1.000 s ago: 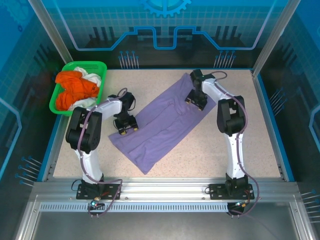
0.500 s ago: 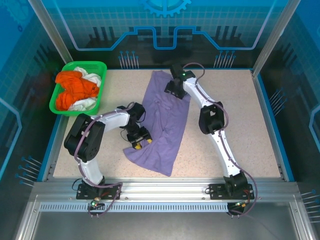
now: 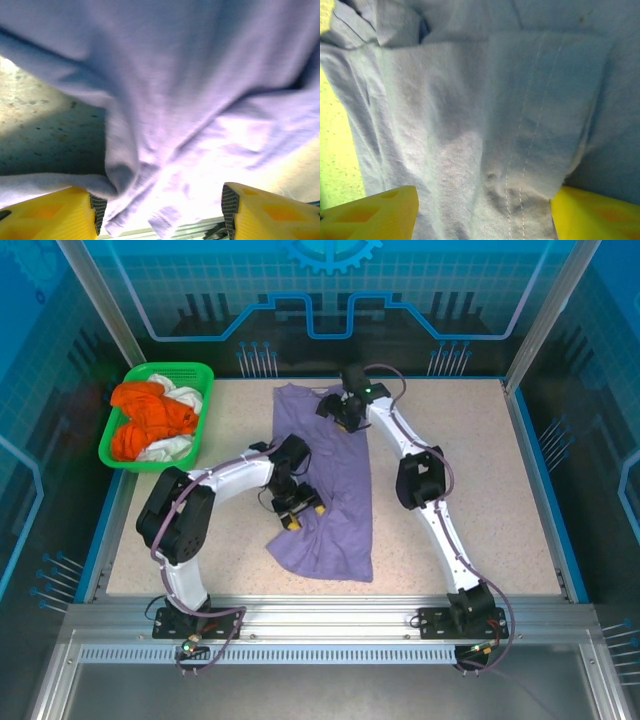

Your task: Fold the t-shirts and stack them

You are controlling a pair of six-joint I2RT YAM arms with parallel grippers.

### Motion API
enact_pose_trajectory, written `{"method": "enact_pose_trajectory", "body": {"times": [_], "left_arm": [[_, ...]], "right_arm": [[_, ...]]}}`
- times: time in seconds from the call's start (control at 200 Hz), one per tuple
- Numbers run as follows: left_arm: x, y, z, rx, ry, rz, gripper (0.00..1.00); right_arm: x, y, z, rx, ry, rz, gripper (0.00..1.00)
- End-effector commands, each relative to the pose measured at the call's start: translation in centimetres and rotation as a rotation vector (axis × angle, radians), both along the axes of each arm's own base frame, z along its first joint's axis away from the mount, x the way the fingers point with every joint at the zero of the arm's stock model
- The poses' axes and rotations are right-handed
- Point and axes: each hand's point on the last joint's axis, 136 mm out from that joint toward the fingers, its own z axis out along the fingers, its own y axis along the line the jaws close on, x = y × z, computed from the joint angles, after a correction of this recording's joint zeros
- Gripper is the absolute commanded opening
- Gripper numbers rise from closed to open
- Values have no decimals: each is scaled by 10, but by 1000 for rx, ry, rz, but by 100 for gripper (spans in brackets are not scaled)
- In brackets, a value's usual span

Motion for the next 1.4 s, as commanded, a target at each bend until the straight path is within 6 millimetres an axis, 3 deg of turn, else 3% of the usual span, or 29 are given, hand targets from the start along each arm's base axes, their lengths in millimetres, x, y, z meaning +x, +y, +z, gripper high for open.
{"method": "enact_pose_trajectory", "body": {"times": [0.0,0.1,0.215,0.285,0.375,0.5,0.6,0.74,0.93,1.05,1.191,1.286,1.396], "left_arm": [[23,30,54,103,-123,19,67],[55,50,68,155,-190,47,64],[91,61,71,215,-227,17,60],[110,58,62,240,-258,-25,58],[127,50,34,235,-223,-68,52],[145,40,0,229,-197,-111,51],[160,39,-19,239,-190,-123,52],[177,44,-45,259,-164,-120,53],[201,51,-67,262,-148,-87,54],[216,56,-56,239,-176,-58,57],[221,60,-24,200,-225,-51,61],[208,58,8,154,-250,-56,67],[171,58,43,85,-281,-49,77]], "right_arm": [[15,-20,68,65,-104,-3,72],[5,-33,109,65,-138,2,71],[-25,-44,121,28,-100,36,68],[-54,-52,107,-19,-26,51,63],[-99,-53,97,-28,40,90,56],[-163,-48,66,-51,118,141,51],[-197,-47,37,-64,200,147,48],[-212,-43,0,-99,286,173,46],[-199,-46,-31,-161,347,185,48],[-182,-45,-23,-172,316,189,52],[-171,-40,2,-150,256,194,59],[-185,-32,26,-114,213,227,62],[-221,-34,51,-84,159,253,67]]}}
